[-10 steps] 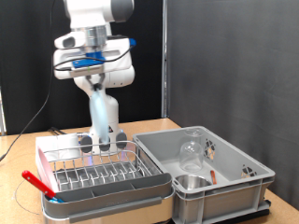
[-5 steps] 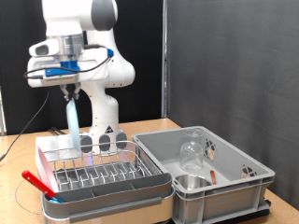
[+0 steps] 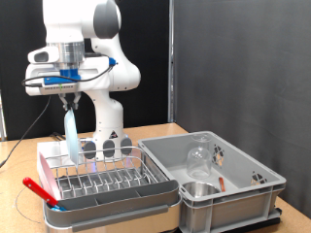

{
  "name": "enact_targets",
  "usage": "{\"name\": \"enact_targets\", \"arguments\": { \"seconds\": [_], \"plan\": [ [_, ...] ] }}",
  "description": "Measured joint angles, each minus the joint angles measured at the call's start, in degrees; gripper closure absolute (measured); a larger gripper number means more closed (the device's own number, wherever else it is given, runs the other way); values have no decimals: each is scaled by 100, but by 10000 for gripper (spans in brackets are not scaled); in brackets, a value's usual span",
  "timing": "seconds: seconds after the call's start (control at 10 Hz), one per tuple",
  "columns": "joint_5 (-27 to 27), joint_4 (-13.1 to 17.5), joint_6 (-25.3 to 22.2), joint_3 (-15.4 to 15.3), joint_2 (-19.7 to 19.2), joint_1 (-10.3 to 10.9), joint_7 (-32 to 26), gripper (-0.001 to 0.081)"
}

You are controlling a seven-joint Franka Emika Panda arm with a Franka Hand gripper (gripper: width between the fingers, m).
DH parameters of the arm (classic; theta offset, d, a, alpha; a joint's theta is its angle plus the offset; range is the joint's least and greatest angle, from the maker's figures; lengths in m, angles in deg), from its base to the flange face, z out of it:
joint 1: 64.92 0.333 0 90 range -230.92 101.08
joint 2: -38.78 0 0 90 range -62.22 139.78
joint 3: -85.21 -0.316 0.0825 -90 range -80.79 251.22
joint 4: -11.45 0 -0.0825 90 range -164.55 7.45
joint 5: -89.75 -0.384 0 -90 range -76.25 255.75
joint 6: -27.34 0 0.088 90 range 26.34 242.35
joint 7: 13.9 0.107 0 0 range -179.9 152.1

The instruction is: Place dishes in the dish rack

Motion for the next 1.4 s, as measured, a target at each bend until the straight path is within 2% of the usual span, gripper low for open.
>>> {"name": "enact_targets", "arguments": {
  "seconds": [0.2,0.6,1.0,1.2,1.4],
  "plan": [
    [143,-202,382,33,-21,-35,-2,792],
    [141,-479,814,164,-178,-44,-71,792],
    [137,-563,1250,296,-568,-79,-70,792],
    [-31,-583,1344,358,-741,-69,-203,792],
    [-390,-627,1337,382,-858,-65,-572,792]
  ]
}}
